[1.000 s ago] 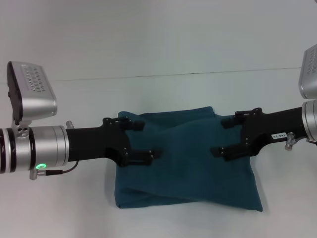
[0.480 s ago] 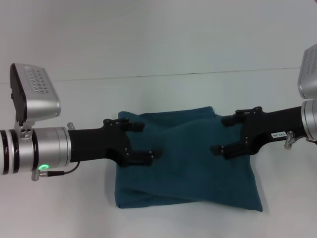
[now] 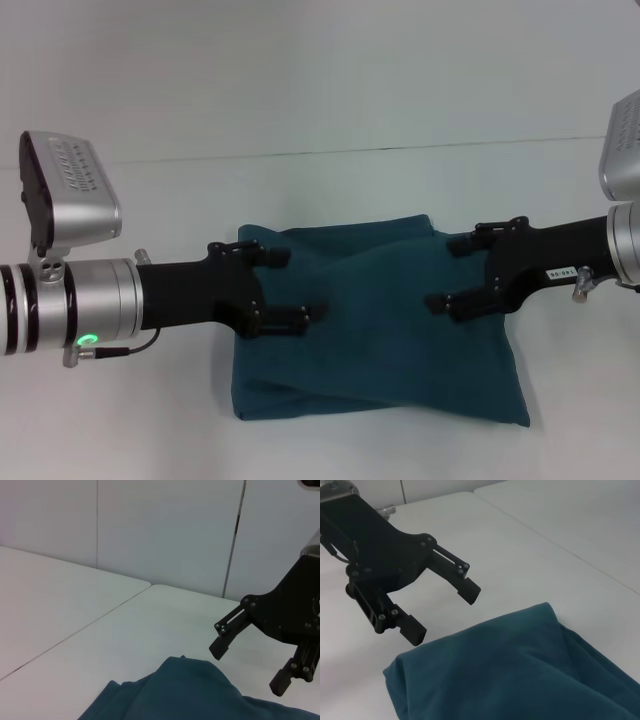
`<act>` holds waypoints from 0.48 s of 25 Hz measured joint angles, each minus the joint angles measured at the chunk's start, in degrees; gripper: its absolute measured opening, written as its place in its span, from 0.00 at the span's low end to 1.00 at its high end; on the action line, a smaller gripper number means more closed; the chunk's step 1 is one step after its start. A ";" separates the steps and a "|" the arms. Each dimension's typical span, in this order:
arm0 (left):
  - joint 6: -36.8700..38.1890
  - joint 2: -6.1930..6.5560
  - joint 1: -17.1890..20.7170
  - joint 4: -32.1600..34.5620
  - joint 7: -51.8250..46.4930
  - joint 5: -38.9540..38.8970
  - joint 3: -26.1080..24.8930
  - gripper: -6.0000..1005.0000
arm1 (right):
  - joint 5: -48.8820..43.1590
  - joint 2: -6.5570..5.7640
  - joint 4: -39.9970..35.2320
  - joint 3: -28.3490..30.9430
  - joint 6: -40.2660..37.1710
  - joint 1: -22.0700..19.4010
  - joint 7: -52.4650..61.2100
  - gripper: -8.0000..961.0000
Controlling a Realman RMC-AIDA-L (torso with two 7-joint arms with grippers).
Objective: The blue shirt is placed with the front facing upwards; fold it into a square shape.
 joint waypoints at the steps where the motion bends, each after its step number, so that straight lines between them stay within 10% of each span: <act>1: 0.00 -0.01 0.02 -0.01 0.00 0.00 0.00 0.87 | 0.00 0.00 0.02 -0.01 0.02 0.00 0.00 0.97; 12: 0.01 -0.09 0.21 -0.02 0.00 0.00 -0.07 0.87 | 2.08 0.00 0.32 -0.02 0.32 -0.58 -0.07 0.97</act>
